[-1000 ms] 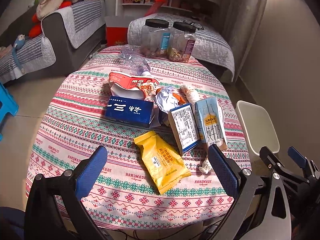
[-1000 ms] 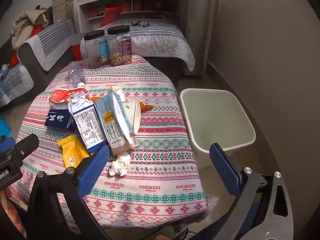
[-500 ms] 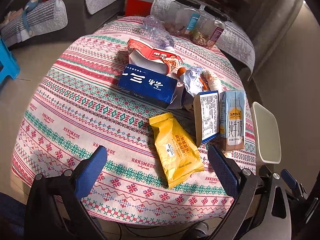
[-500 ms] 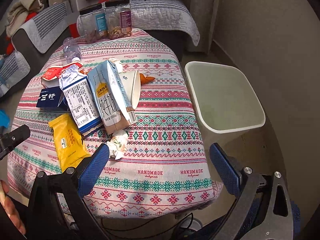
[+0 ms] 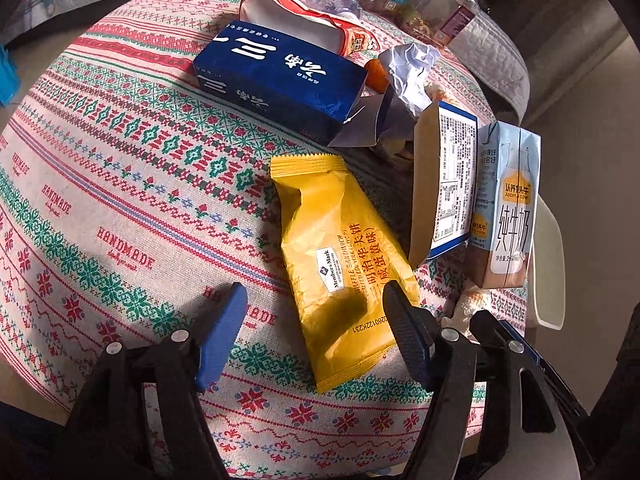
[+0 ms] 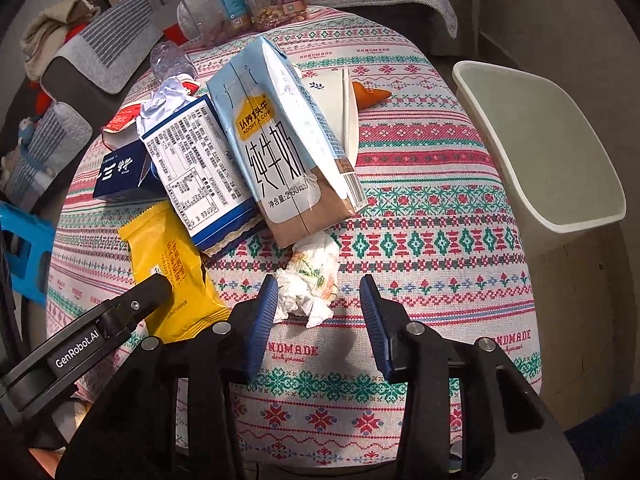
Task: Collect trash
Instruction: 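Grasp the yellow snack packet with the left gripper while the right grasps crumpled tissue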
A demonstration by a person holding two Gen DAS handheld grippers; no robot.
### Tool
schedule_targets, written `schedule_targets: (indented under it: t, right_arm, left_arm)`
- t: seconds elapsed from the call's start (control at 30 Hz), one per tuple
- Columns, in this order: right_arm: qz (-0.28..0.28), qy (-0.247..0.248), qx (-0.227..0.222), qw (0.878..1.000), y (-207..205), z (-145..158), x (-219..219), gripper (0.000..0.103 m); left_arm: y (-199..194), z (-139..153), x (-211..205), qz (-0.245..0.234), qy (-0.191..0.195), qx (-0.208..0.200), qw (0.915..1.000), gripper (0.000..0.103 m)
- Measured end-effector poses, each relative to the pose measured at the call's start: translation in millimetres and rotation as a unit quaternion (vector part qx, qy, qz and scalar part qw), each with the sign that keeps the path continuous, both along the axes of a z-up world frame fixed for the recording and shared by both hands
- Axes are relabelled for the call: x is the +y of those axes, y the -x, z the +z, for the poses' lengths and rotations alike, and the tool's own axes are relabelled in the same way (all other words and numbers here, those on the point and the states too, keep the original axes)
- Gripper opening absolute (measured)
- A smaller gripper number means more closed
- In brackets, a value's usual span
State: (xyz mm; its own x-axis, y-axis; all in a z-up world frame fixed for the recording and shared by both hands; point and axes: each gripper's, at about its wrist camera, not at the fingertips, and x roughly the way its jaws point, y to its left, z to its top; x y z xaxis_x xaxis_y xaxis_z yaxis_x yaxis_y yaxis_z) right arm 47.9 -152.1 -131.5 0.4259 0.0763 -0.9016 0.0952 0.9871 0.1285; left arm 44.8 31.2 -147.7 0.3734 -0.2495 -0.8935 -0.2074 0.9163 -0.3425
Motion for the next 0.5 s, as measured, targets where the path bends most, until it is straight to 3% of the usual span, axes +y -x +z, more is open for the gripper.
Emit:
schedule_targets:
  t: [0.07,0.1,0.17,0.33,0.5]
  right_arm:
    - [0.004,-0.025,0.004,1.0,-1,-9,4,0.029]
    - [0.001,-0.024,-0.006,1.0,0,-6,5,0.027]
    - [0.006,-0.036,-0.01,0.999,2,-1,5,0.026]
    - [-0.011,-0.101,0.0,0.995,6,11,-14,0.025]
    - [-0.009,-0.126,0.008,0.992,15,26,-27,0.025]
  left_arm:
    - [1,1,1,0.002,-0.01,-0.02,0.9997,0.033]
    - [1,-1,2,-0.001,0.0,-0.017,0.9999,0.012]
    - [3,0,9,0.014,0.027,-0.017,0.9994,0.008]
    - [11,22,19,0.015,0.048,-0.042,0.9978,0.002]
    - [19,44,24,0.016,0.032,-0.064,0.9973,0.002]
